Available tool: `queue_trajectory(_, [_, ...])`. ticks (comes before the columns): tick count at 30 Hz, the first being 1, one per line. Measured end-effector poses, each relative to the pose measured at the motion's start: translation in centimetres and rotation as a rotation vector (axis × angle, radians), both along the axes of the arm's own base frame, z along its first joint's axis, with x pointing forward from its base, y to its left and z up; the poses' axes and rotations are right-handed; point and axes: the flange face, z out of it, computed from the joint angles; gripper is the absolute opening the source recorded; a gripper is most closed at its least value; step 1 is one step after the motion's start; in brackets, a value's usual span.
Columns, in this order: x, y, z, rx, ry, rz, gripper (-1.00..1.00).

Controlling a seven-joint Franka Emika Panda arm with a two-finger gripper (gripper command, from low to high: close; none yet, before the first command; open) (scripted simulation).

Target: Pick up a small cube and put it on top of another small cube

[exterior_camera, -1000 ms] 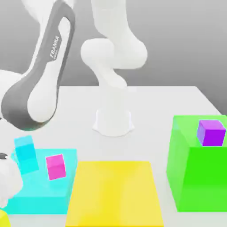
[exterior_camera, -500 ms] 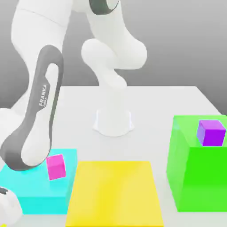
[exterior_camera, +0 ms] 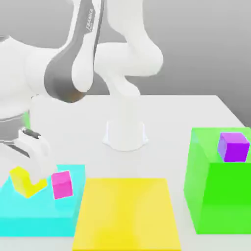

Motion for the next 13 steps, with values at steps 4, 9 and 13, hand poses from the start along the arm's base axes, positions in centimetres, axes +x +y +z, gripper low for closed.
queue_trajectory(4, [-3.1,2.5,1.6,-0.026,0.011,-0.085,-1.00])
queue_trajectory(9, [-4.4,3.5,-2.3,-0.045,0.016,-0.122,-1.00])
queue_trajectory(13, [-4.5,3.6,-3.6,-0.045,0.016,-0.123,1.00])
